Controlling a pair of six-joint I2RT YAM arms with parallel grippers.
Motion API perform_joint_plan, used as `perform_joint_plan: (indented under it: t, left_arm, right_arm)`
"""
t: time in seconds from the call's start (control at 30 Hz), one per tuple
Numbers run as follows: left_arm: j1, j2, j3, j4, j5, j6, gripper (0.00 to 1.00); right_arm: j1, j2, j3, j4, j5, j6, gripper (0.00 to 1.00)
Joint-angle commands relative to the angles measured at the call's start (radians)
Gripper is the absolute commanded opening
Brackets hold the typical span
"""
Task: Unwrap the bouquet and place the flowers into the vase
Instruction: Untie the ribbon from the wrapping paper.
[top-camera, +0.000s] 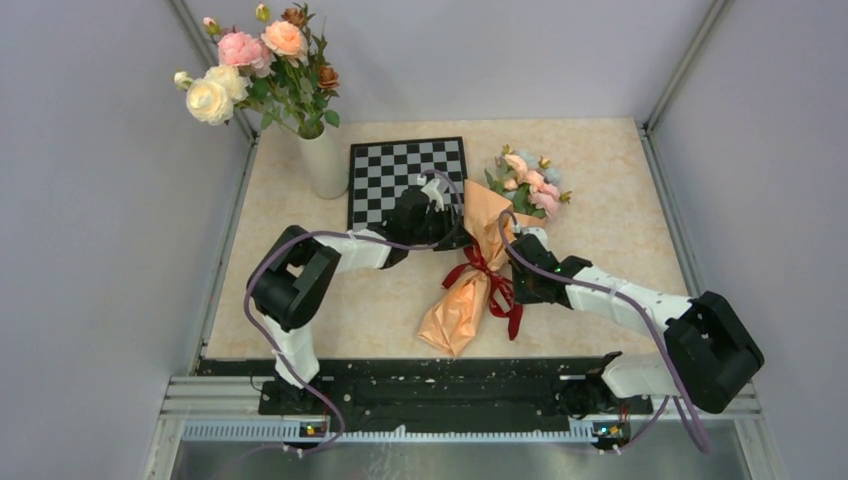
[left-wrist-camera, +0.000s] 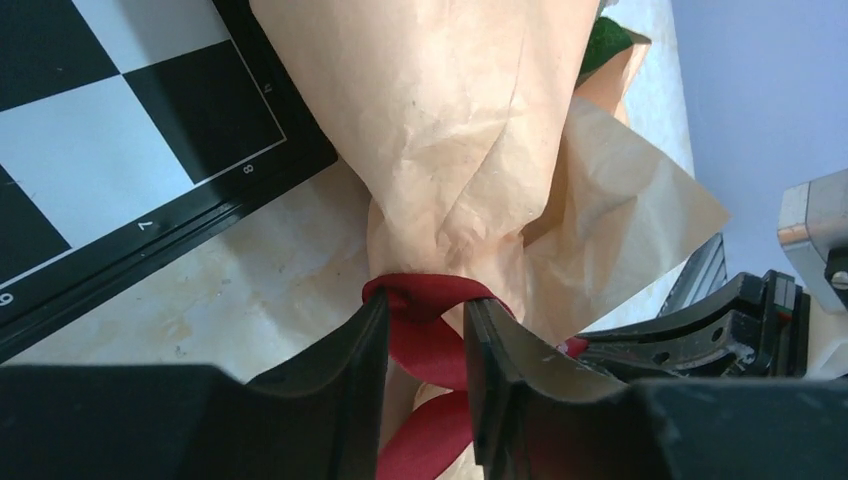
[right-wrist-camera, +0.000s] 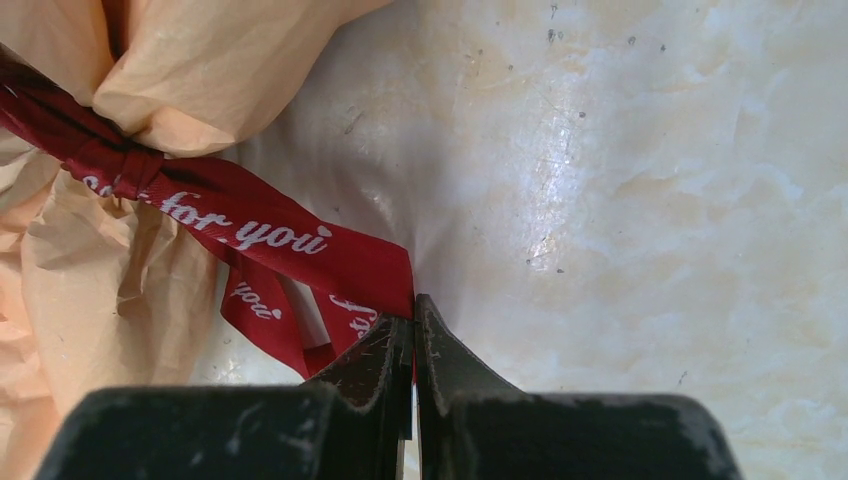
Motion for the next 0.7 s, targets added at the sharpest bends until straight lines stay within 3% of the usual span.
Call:
perform_joint_plan:
  t: [0.0, 0.07, 0.23, 0.67]
  left_arm:
    - [0.003, -0.078, 0.032, -0.027, -0.010, 0.080, 0.48]
    - [0.003, -0.110, 0.021, -0.061, -0.026, 0.110, 0.61]
    - [0.003, -0.190, -0.061, -0.101, -0.049, 0.157, 0.82]
    - [-0.004, -0.378, -0.302, 0.008, 0.033, 0.302, 0.95]
  right_arm:
    - [0.013, -0.041, -0.011, 0.033, 0.021, 0.018, 0.00]
    - [0.013, -0.044, -0.011, 0.034, 0.020, 0.018, 0.00]
    - [0.013, -0.049, -0.007, 0.029, 0.016, 0.013, 0.00]
    - [0.013, -0.056, -0.009, 0.035, 0.003, 0.006, 0.00]
